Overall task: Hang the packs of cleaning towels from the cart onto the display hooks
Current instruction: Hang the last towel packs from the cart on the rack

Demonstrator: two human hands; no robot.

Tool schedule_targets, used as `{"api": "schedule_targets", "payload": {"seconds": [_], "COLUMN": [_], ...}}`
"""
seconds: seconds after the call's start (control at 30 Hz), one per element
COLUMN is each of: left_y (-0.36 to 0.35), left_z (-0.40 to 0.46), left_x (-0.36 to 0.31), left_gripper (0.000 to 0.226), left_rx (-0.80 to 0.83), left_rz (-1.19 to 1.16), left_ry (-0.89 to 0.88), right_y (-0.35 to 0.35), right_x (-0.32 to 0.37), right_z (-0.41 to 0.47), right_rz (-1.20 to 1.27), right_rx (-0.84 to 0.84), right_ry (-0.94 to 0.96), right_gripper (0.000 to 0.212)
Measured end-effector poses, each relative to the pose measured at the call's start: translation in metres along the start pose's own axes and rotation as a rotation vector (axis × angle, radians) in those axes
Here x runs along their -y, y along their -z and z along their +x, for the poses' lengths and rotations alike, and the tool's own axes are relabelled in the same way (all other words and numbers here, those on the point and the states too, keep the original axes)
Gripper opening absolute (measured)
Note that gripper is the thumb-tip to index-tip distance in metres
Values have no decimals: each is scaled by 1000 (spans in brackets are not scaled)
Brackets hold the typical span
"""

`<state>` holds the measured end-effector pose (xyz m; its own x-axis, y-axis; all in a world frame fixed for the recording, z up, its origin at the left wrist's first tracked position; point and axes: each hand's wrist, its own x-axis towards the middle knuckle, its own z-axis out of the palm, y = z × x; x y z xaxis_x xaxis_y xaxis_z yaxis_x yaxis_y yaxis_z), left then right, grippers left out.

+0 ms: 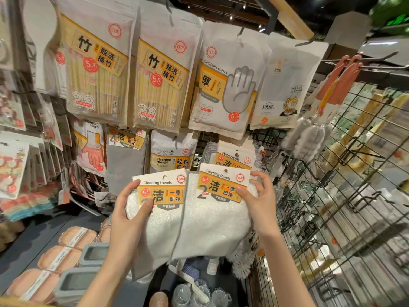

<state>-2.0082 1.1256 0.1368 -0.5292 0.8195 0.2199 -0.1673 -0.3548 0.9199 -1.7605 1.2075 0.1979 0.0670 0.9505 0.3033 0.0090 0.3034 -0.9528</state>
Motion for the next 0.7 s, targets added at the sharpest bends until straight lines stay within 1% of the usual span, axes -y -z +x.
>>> {"api": "schedule_targets", "payload": {"seconds": [0.1,0.17,0.3,0.5,0.7], "left_y": [2,3,6,10,12], "left_z": [0,1,3,4,6], "left_x": [3,2,4,3,-2], "left_gripper": [44,45,43,42,52], "left_rx": [-9,-19,-39,-43,-53], "left_rz": [24,57,117,202,198], "left_ry": [-6,-15,-14,-21,-55], "right_y": [6,9,10,13,2], "right_x": [-5,-8,-14,-27,-39], "right_z": [17,30,53,72,86], "right_rz": [75,71,-2,-54,-167], "right_rx": [-66,-106,-130,-219,-329], "right_ry": [-46,-53,-44,-59,29], "right_gripper": [42,42,43,40,39]}}
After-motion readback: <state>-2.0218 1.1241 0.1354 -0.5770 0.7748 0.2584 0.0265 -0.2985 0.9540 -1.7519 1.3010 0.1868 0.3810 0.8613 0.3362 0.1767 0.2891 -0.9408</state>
